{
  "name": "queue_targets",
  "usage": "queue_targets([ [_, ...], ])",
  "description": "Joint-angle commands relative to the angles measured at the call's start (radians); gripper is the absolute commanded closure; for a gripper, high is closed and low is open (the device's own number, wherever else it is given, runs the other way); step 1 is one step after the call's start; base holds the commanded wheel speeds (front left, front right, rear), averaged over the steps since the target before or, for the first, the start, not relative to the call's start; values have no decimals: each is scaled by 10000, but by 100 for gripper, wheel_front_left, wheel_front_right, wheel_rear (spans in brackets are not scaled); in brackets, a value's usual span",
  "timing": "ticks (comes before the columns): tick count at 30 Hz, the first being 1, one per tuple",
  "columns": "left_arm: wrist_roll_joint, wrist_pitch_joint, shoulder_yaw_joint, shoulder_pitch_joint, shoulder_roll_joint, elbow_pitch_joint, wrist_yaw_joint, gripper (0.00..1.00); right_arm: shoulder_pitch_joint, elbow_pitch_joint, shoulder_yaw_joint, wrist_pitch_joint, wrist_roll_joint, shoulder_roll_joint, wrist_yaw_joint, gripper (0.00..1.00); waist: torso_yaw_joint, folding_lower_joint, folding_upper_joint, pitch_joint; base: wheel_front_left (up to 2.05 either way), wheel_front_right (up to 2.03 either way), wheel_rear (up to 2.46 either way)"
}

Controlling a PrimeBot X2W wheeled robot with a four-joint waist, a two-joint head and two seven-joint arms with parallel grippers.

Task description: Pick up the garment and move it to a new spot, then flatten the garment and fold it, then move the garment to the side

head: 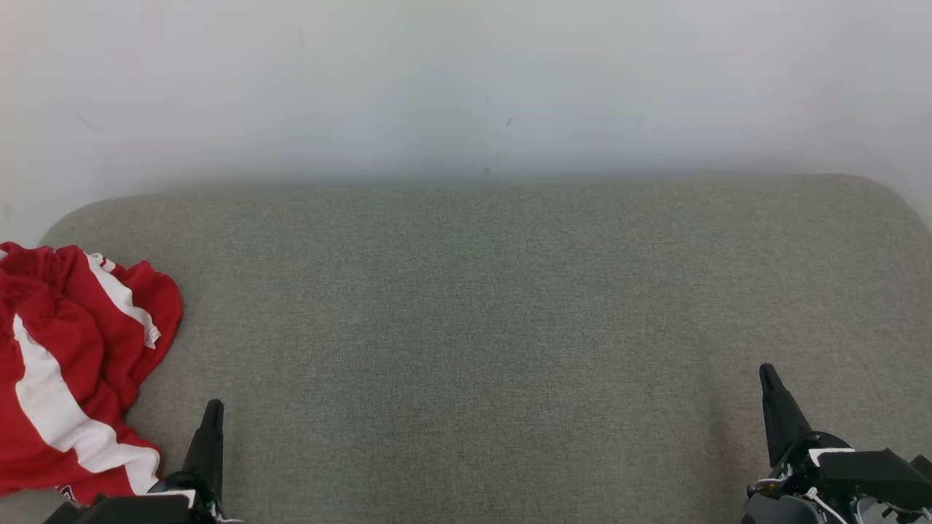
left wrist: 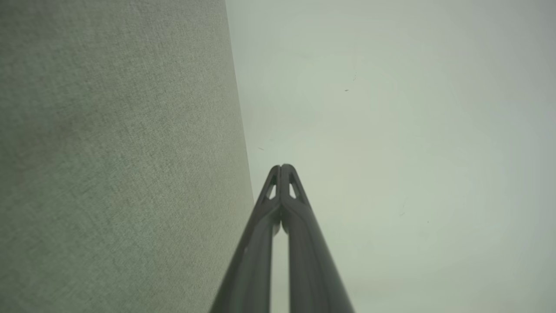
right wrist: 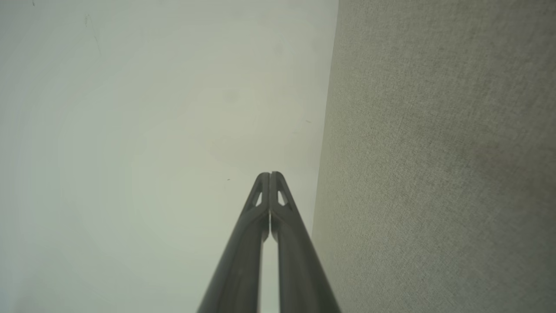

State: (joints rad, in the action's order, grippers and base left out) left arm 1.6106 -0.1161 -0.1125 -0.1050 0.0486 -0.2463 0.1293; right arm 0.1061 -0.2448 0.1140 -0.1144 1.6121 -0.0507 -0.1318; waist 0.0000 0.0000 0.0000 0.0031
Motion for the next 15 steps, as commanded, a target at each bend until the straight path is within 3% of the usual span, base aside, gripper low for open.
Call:
queue_targets([
  [1,48,10,-24,-94,33,25,28,100,63,4,9,-23,18,15,22,100,0,0,0,0,0,0,0],
  [15,48,10,-26,-94,34,25,28,100,63,4,7,-23,18,15,22,100,0,0,0,0,0,0,0],
])
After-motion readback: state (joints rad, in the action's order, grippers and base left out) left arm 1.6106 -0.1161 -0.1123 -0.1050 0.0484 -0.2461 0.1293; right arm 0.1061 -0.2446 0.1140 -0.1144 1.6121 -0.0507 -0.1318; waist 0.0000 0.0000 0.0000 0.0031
